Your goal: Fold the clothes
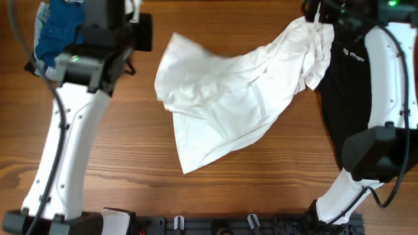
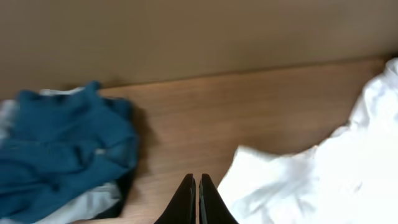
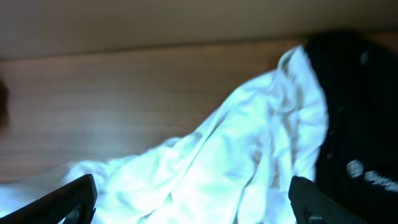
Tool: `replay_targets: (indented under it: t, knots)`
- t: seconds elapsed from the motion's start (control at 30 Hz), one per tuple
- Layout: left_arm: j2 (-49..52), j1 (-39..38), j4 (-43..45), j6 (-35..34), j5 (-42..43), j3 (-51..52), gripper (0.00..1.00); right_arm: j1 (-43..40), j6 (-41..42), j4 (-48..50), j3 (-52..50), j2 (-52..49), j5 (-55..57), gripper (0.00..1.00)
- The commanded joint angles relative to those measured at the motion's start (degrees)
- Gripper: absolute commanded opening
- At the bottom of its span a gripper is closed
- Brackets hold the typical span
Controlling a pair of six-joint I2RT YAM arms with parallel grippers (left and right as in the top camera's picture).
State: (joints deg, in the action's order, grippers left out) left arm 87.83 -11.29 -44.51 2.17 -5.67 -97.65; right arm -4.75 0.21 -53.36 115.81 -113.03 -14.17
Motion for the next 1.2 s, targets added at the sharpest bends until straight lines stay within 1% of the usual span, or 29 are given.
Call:
replay_targets:
  t: [0.0,0.1,0.17,0.27,0.33,0.37,0.4,0.43,0.47,0.5,0.53,0.67,0.77,0.87,0.97,1.0,1.13,1.17]
  knots:
    - [-3.43,2.38,-0.09,-1.42,-1.92,-0.2,0.04,1.46,1.51,2.91,-4.98,-2.27,-1.14,0.99]
    - [-4.11,2.47,-0.85,-1.62,-0.37,-0.2,0.04,1.99,2.62,4.81,-6.86,-4.17,-1.16,0.98]
    - [-3.17,2.27,-2.49,-1.6,3.17,-0.2,0.04,2.08,3.04,5.49,-6.86,-5.29,-1.18,0.98]
    - [1.09,2.29,-4.98,-1.11,8.37,-0.17,0.04,2.08,3.21,5.68,-6.86,-5.35,-1.16,0.99]
    - [6.19,2.29,-5.57,1.68,12.76,-0.17,0.21,2.08,3.17,5.2,-6.86,-5.38,-1.14,1.0]
    - [8.9,2.16,-5.6,3.69,14.86,-0.17,0.36,2.05,3.08,4.87,-6.86,-5.38,-1.14,1.0]
    - [12.07,1.97,-5.4,5.92,16.61,-0.17,0.45,2.08,2.91,4.68,-6.86,-5.38,-1.14,1.0]
    - [14.82,1.68,-4.98,7.48,17.49,-0.17,0.58,2.08,2.91,4.63,-6.86,-5.38,-1.16,1.0]
    - [18.36,1.22,-4.42,9.57,17.73,-0.17,0.68,2.08,2.91,4.63,-6.86,-5.38,-1.14,1.0]
    - [21.24,0.85,-3.89,11.21,17.73,-0.17,0.75,2.08,2.93,4.61,-6.86,-5.38,-1.16,1.0]
    - [23.5,0.52,-3.58,12.37,17.7,-0.17,0.79,2.08,2.93,4.59,-6.86,-5.38,-1.16,1.0]
    - [31.41,-0.17,-1.95,13.27,17.68,-0.17,0.86,2.08,2.91,4.26,-6.86,-5.38,-1.16,1.0]
    - [35.01,-0.17,-0.22,11.82,17.64,-0.17,0.88,2.08,2.8,4.42,-6.86,-5.38,-1.14,1.0]
    - [37.68,-0.11,2.03,6.6,16.92,-0.17,0.83,2.08,2.8,4.42,-6.86,-5.38,-1.16,1.0]
    - [39.56,-0.13,3.52,1.05,16.52,-0.13,0.72,2.08,2.78,4.42,-6.86,-5.38,-1.16,1.0]
    - [40.24,-0.13,3.89,-0.81,16.55,-0.13,0.7,2.08,2.78,4.42,-6.86,-5.38,-1.16,1.0]
    - [42.66,-0.11,4.09,-5.73,16.48,-0.13,0.68,2.08,2.47,4.42,-6.86,-5.38,-1.14,1.0]
    - [42.93,-0.11,4.09,-5.81,16.52,-0.13,0.66,2.08,2.27,4.44,-6.86,-5.38,-1.14,1.0]
